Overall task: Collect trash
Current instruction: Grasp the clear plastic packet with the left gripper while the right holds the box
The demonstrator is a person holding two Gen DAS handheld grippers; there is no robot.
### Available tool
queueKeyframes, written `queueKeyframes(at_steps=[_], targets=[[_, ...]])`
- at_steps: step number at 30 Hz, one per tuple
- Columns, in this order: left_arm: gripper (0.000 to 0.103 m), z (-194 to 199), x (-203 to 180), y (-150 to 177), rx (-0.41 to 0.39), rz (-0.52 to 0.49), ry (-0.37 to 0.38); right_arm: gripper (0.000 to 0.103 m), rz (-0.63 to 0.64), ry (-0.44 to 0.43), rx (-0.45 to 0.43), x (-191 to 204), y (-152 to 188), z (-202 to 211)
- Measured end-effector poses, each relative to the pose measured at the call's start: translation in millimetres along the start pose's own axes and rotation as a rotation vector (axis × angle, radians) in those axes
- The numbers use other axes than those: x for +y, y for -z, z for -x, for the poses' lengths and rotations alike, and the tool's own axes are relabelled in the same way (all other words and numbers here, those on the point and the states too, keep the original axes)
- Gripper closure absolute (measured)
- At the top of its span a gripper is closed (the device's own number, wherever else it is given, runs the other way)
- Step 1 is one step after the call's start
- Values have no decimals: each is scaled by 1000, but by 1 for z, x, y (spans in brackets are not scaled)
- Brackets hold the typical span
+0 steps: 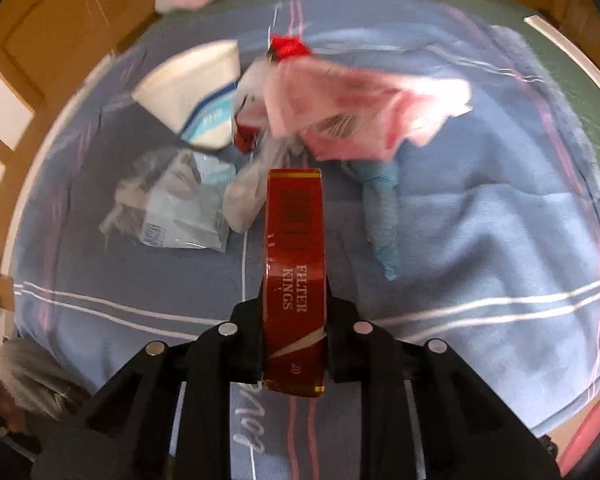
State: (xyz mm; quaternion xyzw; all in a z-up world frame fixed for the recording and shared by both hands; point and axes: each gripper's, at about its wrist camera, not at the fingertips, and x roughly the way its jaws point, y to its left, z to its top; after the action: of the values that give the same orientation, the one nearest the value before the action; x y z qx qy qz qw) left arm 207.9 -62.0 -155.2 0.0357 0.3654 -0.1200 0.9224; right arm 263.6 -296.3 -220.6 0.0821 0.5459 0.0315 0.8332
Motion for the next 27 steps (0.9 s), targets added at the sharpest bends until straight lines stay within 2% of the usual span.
queueKeyframes(at_steps=[5, 9, 11, 13, 14, 15, 17, 21, 27], targets=[[5, -38, -47, -10, 15, -71, 96, 80, -42, -40, -44, -13, 18, 35], [5, -85, -81, -17, 40, -124, 105, 80, -64, -78, -68, -20, 32, 57], [5, -114, -90, -19, 66, -136, 78, 80, -66, -83, -83, -23, 35, 66], [24, -138, -90, -19, 119, -133, 83, 80, -77, -99, -92, -24, 43, 73], [46, -149, -89, -20, 153, -125, 89, 80, -82, -104, -94, -26, 44, 75], [62, -156, -86, -19, 173, -116, 95, 80, -86, -108, -96, -27, 46, 77], [78, -155, -79, -19, 178, -105, 114, 80, -90, -113, -98, -29, 47, 79], [96, -142, -71, -20, 154, -110, 101, 80, -91, -130, -107, -27, 48, 84], [97, -102, -63, -18, 98, -90, 91, 80, -98, -132, -192, -20, 55, 113]])
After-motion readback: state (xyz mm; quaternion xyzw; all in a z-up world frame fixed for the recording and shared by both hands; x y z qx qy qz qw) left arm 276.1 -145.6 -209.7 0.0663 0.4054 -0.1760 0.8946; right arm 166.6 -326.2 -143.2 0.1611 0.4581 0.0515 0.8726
